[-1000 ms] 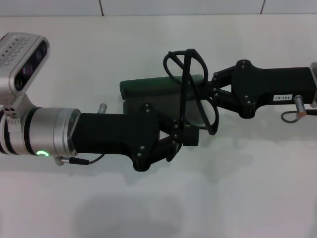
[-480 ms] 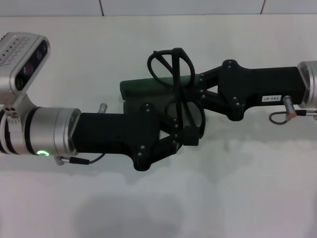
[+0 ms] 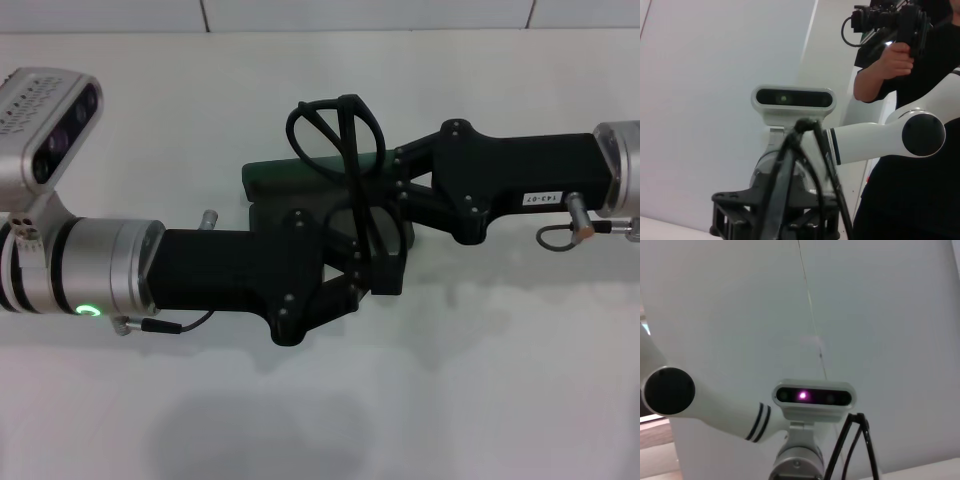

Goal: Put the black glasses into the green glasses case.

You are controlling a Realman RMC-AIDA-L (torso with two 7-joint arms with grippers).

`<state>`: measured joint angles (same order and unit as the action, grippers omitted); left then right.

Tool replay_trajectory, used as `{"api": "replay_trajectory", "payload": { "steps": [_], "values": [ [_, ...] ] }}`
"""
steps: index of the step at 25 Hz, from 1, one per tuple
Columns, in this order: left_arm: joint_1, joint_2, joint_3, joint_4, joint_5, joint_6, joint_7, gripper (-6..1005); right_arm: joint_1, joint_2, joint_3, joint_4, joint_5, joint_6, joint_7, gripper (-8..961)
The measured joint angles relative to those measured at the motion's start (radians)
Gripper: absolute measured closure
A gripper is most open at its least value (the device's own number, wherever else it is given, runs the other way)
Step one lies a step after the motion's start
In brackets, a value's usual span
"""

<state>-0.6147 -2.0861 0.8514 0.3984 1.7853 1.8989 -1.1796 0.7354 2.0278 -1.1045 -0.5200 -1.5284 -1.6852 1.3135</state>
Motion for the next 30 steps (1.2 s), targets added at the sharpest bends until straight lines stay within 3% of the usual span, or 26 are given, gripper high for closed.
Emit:
{"api": "replay_trajectory", "payload": {
  "steps": [12, 19, 30],
  "values": [
    [0.003, 0.000, 0.000, 0.000, 0.000, 0.006, 0.000, 951, -0.038, -0.009, 0.004, -0.007, -0.005, 0.077, 0.000, 868],
    [0.000, -0.001, 0.000, 0.000, 0.000, 0.007, 0.000, 949, -0.028, -0.001, 0.001, -0.001, 0.002, 0.099, -0.013, 867],
    [-0.002, -0.003, 0.011, 0.000, 0.000, 0.004, 0.000, 946, -0.005, 0.000, -0.115, 0.000, 0.123, 0.117, -0.025, 865]
  ]
}}
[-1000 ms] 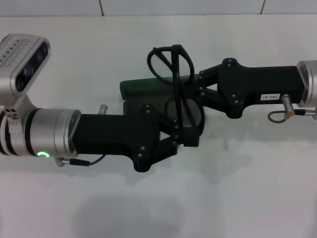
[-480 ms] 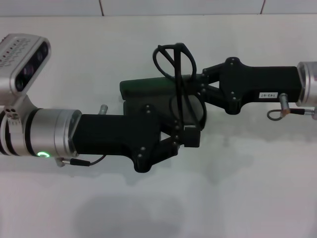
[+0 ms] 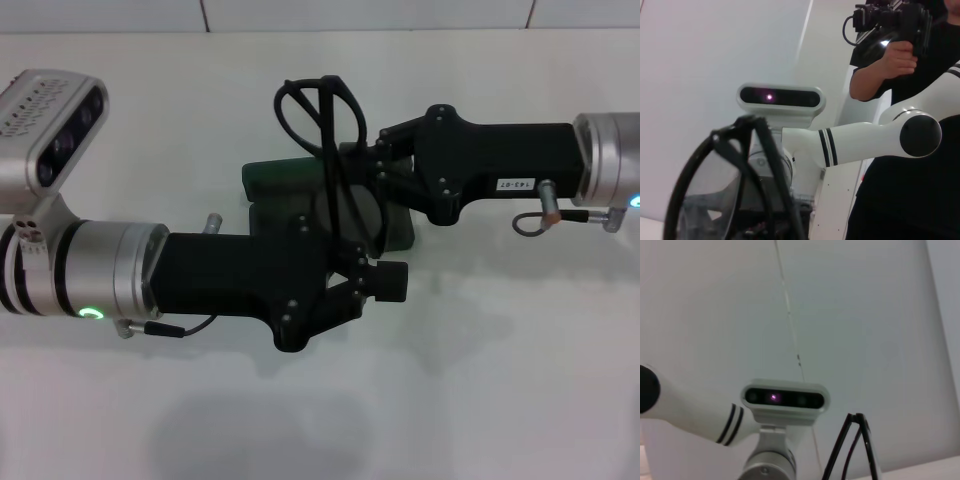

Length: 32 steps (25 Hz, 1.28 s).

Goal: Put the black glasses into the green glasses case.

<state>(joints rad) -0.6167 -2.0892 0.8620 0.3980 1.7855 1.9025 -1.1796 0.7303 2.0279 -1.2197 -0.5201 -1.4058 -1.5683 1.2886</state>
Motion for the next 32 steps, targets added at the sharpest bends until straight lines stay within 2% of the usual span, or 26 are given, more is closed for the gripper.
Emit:
{"api": "replay_trajectory", "payload": {
  "steps": [8, 24, 28, 32],
  "values": [
    [0.000, 0.000, 0.000, -0.001, 0.000, -0.003, 0.001, 943, 0.002, 0.000, -0.055, 0.001, 0.062, -0.043, 0.001, 864],
    [0.009, 0.000, -0.002, -0.001, 0.000, -0.004, 0.003, 939, -0.016, -0.001, -0.054, 0.003, 0.071, -0.022, 0.001, 861],
    [0.031, 0.006, -0.006, 0.004, 0.000, -0.004, 0.006, 938, -0.028, -0.004, -0.054, 0.001, 0.074, 0.019, -0.021, 860],
    [0.069, 0.023, -0.007, 0.009, 0.001, -0.036, 0.007, 937, -0.030, -0.007, -0.058, -0.007, 0.068, 0.085, -0.065, 859]
  ]
}}
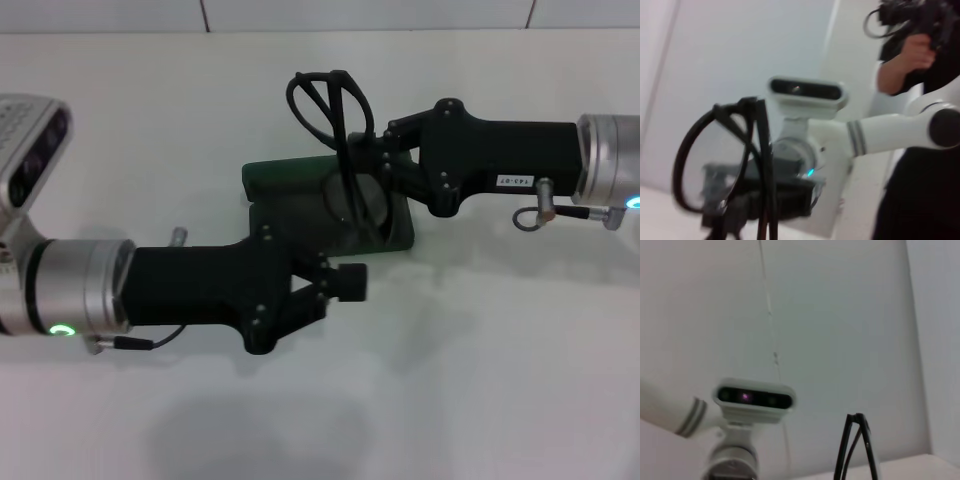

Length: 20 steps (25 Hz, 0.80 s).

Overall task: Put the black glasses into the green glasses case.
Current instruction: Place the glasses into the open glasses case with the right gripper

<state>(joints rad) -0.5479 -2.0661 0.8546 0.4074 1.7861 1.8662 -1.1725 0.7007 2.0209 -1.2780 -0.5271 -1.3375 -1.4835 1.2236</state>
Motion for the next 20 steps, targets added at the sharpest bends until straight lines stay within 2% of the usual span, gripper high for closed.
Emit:
{"api": "replay_trajectory", "payload": {
  "steps": [5, 12, 20],
  "values": [
    [0.046, 0.022, 0.000, 0.001, 0.004, -0.030, 0.000, 936, 0.001, -0.005, 0.000, -0.060, -0.045, 0.057, -0.048, 858],
    [0.091, 0.048, 0.006, 0.002, 0.020, -0.093, -0.006, 934, 0.012, 0.000, -0.010, -0.222, -0.264, 0.169, 0.007, 857],
    [0.104, 0.051, 0.002, 0.002, 0.036, -0.123, -0.008, 932, 0.095, 0.002, -0.119, -0.248, -0.410, 0.320, 0.083, 856]
  ]
}}
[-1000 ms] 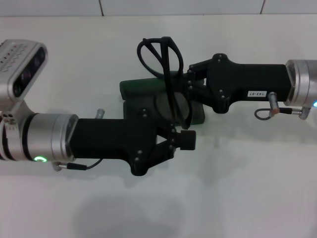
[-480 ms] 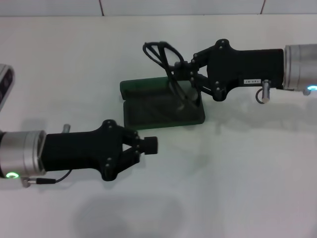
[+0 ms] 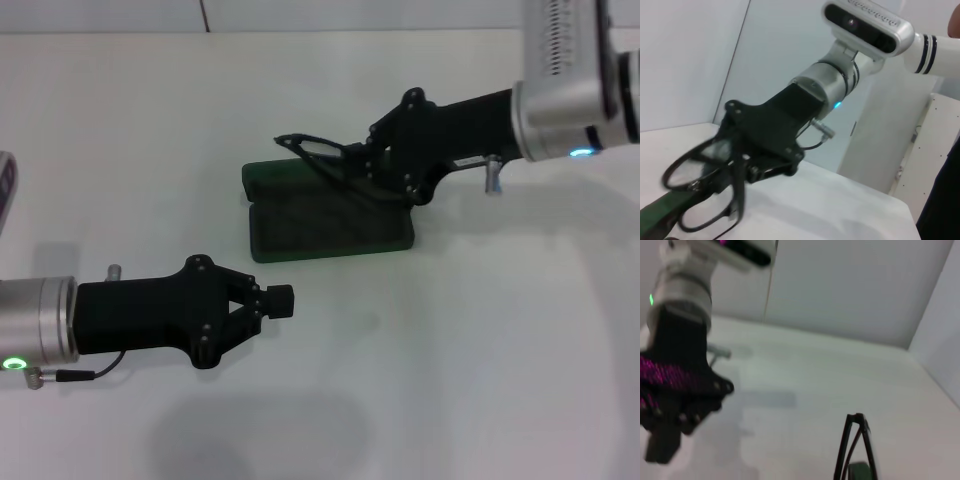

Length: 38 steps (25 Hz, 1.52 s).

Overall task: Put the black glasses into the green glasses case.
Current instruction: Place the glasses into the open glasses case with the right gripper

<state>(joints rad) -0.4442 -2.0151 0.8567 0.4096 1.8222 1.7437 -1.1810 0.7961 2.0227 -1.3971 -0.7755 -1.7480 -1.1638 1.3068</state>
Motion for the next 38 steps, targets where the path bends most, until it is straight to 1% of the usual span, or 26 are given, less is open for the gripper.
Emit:
{"api": "replay_trajectory", "payload": {
  "steps": [4, 13, 18, 24, 32, 38],
  "values": [
    [0.001, 0.000, 0.003, 0.000, 0.000, 0.000, 0.000, 930, 0.034, 0.001, -0.076, 0.006, -0.026, 0.076, 0.038, 855],
    [-0.001, -0.001, 0.005, 0.000, 0.000, 0.000, 0.000, 928, 0.041, 0.004, -0.187, 0.012, -0.050, 0.175, 0.082, 853],
    [-0.006, -0.002, 0.005, 0.000, 0.001, 0.000, 0.000, 927, 0.047, 0.004, -0.209, 0.005, -0.090, 0.192, 0.112, 853],
    [-0.012, -0.004, 0.005, 0.000, 0.015, 0.000, 0.000, 925, 0.058, 0.005, -0.215, 0.010, -0.092, 0.203, 0.113, 851],
    [-0.013, -0.008, 0.005, 0.000, 0.016, 0.000, 0.001, 923, 0.074, 0.005, -0.284, 0.016, -0.093, 0.259, 0.123, 850],
    [-0.017, -0.007, 0.003, 0.000, 0.017, 0.000, 0.001, 921, 0.077, 0.005, -0.294, 0.023, -0.093, 0.272, 0.125, 849]
  ]
}}
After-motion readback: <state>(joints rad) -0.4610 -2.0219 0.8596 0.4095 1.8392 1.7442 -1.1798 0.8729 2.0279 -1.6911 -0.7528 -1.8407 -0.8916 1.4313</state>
